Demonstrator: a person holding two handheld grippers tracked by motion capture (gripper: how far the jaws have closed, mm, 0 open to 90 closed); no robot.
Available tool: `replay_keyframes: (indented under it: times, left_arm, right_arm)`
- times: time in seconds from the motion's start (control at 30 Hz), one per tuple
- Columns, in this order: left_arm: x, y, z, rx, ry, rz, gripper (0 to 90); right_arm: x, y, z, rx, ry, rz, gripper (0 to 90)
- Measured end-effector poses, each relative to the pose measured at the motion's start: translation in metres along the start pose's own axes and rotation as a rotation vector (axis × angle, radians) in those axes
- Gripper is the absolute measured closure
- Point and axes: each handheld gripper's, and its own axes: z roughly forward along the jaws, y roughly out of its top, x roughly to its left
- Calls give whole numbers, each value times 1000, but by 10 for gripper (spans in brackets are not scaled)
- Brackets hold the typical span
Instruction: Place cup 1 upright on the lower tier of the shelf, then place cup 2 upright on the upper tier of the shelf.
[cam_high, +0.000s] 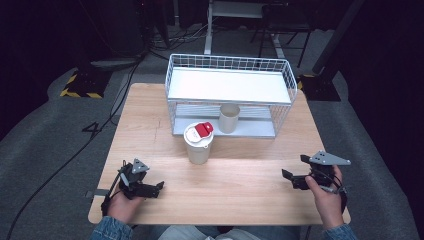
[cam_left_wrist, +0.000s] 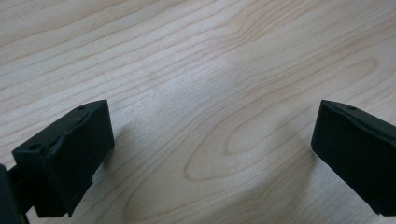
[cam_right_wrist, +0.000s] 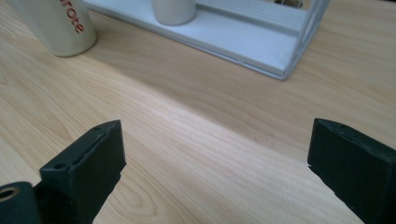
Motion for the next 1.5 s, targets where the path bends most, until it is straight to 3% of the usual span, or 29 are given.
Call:
replay_keyframes:
  times: [0.13, 0.23, 0.43, 0.6, 0.8, 1.17, 1.5]
  left_arm:
    - [0, 1, -1, 2, -22, -2, 0]
    - [-1, 2, -2, -26, -45, -19, 1]
    - [2, 3, -12, -122, -71, -63, 1]
    - [1, 3, -15, -153, -77, -62, 1]
    - [-1, 4, -17, -176, -88, -31, 1]
    - [-4, 10, -20, -218, -138, -30, 3]
    - [-11, 26, -24, -252, -160, 5, 6]
  right_arm:
    - [-5, -7, 0, 23, -14, 9, 44]
    - [-9, -16, 1, 60, -35, 5, 44]
    - [-19, -34, 13, 131, -55, 16, 45]
    - [-23, -41, 19, 161, -66, 20, 45]
    - [-26, -48, 31, 199, -80, 16, 45]
    - [-27, -51, 35, 186, -82, 26, 1]
    - [-26, -51, 36, 184, -86, 22, 0]
